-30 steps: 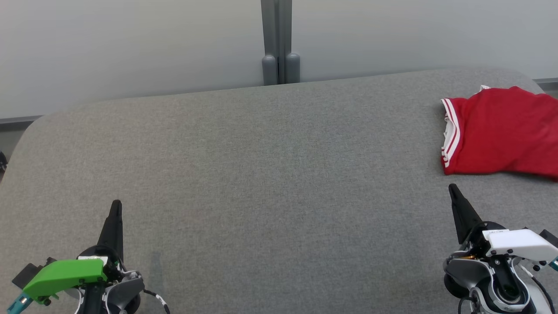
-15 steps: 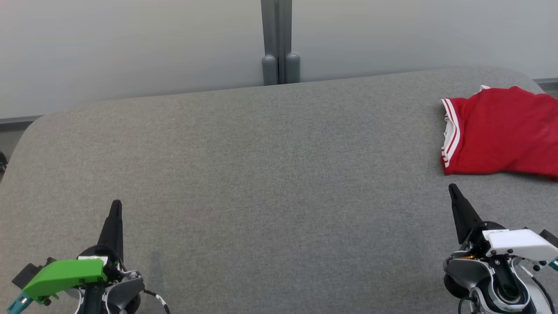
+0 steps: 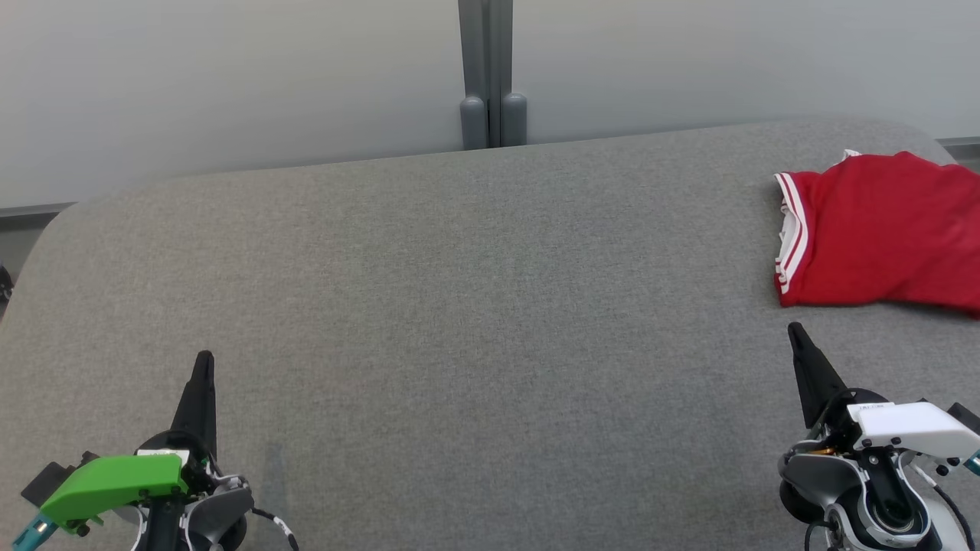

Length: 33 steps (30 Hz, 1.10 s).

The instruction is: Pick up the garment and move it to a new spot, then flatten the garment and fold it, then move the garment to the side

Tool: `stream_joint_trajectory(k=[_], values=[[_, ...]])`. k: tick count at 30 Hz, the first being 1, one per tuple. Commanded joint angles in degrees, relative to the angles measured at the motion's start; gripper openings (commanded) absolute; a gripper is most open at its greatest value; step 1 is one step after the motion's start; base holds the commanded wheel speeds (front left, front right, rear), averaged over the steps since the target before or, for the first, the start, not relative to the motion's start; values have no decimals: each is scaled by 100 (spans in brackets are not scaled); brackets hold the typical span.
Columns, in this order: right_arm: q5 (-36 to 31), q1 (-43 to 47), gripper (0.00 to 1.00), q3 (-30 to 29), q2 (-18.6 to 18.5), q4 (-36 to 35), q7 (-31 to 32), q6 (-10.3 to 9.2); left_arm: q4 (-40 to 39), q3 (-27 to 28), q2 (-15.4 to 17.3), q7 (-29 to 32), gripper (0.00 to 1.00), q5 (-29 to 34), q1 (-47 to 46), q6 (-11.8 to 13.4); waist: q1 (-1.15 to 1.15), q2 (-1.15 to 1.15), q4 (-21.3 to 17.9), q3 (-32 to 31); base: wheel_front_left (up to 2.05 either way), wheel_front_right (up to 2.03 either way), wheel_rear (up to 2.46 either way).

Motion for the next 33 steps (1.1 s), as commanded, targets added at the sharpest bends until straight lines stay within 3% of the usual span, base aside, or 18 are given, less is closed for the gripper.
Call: stream_joint_trajectory(k=[1,33], values=[[35,-33,0,-8,-24,-22,18,2,5,12,40,19,0,-17,-68,-36,0,0,0,0,0,0,0],[36,-33,0,-7,-24,-22,17,2,5,11,40,19,0,-18,-68,-36,0,0,0,0,0,0,0]])
